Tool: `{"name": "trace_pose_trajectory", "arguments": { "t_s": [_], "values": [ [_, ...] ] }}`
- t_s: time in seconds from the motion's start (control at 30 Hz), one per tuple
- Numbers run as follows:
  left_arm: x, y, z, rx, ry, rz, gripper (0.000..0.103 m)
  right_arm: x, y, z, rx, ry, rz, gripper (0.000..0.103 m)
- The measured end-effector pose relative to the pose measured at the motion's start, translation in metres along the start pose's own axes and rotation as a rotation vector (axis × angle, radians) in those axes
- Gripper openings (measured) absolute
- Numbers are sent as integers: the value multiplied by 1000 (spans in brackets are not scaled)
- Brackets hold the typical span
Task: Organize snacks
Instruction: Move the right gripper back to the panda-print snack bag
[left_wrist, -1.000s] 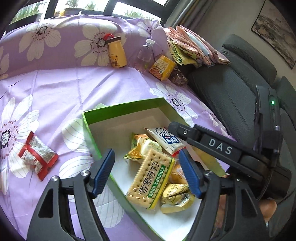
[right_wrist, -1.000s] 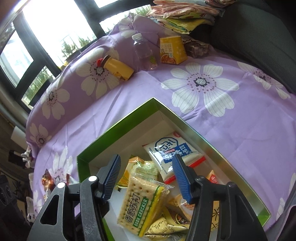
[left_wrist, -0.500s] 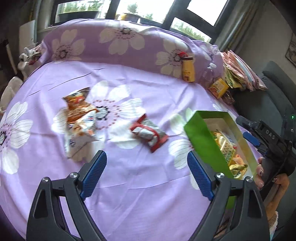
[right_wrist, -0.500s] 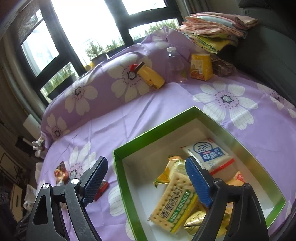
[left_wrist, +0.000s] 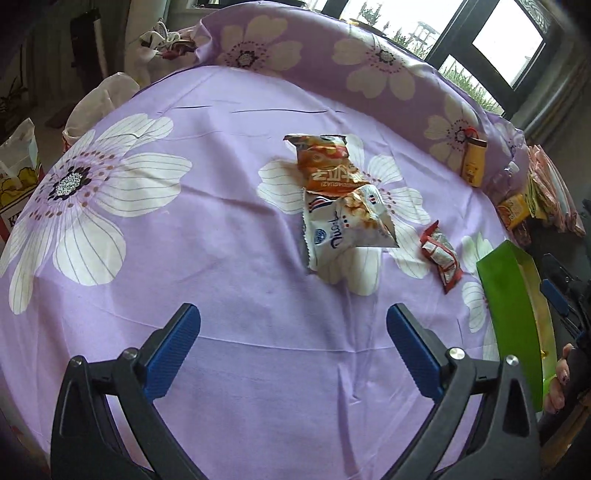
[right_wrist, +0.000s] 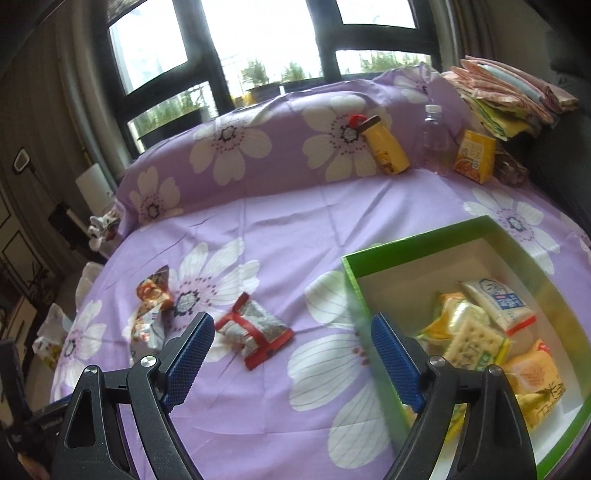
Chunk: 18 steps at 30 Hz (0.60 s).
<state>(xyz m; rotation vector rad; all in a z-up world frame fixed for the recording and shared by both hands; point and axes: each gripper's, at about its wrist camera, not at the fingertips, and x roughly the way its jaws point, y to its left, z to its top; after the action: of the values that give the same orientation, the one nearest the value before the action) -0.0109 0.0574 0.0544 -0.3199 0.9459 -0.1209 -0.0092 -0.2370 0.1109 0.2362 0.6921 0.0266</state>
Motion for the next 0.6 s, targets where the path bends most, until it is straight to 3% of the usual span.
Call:
{"name": "trace_pose_trajectory", "arguments": {
  "t_s": [0.17, 0.37, 0.6],
  "values": [
    [-2, 14, 5, -39, 2, 12, 101, 33, 51, 1, -48, 123, 100, 89],
    [-6, 32, 12, -83, 9, 2, 102, 76, 128, 14, -153, 195, 161, 89],
    [-9, 48, 18, -137, 11, 7, 102, 140, 197, 23, -276, 262, 90, 89]
  ]
}}
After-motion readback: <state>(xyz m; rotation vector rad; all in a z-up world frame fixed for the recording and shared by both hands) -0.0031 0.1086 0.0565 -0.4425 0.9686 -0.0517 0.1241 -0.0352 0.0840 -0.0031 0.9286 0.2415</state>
